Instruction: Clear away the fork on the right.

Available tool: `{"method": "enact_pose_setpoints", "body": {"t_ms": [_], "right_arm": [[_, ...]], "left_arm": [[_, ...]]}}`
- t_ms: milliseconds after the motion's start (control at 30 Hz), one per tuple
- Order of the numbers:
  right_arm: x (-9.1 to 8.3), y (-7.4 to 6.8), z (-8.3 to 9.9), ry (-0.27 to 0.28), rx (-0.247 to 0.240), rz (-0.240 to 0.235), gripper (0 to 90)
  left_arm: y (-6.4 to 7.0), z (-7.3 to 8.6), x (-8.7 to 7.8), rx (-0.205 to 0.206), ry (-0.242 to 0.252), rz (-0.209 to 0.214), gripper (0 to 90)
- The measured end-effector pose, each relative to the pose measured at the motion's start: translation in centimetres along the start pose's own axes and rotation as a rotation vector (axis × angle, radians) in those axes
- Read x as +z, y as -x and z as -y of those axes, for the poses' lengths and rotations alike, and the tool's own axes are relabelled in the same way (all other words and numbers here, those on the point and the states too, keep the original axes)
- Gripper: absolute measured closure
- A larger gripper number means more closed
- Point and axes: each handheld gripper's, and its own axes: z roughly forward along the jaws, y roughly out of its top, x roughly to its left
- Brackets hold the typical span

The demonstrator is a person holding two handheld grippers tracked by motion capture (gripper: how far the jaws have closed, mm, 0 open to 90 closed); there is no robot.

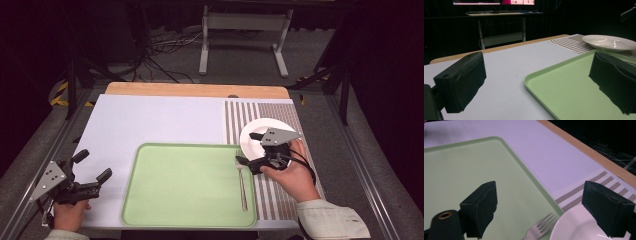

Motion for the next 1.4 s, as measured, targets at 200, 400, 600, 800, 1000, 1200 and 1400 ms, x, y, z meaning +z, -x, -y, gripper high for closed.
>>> {"method": "enact_pose_setpoints", "body": {"t_ms": [200,400,600,800,1000,1200,1400], "right_arm": [[-1.4,0.3,1.0,0.051,0.016,0.014,13.9],[-2.6,0.6,2.4,0.1,0.036,0.039,13.5],[-3.4,1.0,3.3,0.146,0.054,0.047,13.0],[-4.2,1.2,5.0,0.178,0.079,0.066,12.9],[-4.4,1.5,7.2,0.209,0.117,0.072,12.6],[-4.6,1.7,8.7,0.211,0.125,0.062,12.0],[-4.6,1.8,10.1,0.209,0.144,0.082,11.8]], "left_arm": [[0.0,0.0,0.0,0.001,-0.002,0.002,1.5],[0.0,0.0,0.0,-0.001,-0.001,0.0,1.5],[0.1,0.0,0.0,0.001,-0.002,0.003,1.5],[0.1,0.0,0.0,-0.003,-0.001,0.003,1.5],[0.1,0.0,-0.1,-0.002,0.0,0.002,1.5],[0.1,0.0,-0.3,-0.004,0.005,-0.004,1.5],[0.1,0.0,-0.3,-0.007,0.011,-0.003,1.5]]}}
